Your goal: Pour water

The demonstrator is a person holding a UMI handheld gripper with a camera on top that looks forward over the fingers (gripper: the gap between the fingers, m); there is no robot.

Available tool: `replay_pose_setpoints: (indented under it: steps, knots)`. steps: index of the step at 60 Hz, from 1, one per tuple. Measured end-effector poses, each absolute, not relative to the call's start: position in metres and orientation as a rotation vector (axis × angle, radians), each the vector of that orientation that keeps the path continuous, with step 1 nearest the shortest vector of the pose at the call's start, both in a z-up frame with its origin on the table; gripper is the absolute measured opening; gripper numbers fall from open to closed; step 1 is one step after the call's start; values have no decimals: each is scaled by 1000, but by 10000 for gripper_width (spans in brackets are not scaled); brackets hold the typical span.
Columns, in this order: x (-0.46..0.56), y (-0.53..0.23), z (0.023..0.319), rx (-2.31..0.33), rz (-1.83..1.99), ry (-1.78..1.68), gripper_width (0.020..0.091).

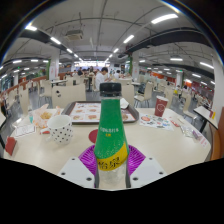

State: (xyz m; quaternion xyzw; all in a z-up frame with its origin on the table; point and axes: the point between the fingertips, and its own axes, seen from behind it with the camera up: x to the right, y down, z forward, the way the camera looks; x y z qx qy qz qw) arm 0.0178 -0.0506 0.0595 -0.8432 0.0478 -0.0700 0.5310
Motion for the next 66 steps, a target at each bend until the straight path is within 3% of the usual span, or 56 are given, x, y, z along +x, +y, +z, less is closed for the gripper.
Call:
replay_pose_setpoints:
  steps: [10,22,35,46,66]
  knots:
    - [35,-13,110,-2044,-476,-121,345]
    - [36,49,166,-1879,-1165,-883,346]
    - [12,95,169,-1484,-1620,-1543,347]
    - [-4,109,164,-1190,-1815,-1833,348]
    - [6,118,164,-1385,-1630,-1650,349]
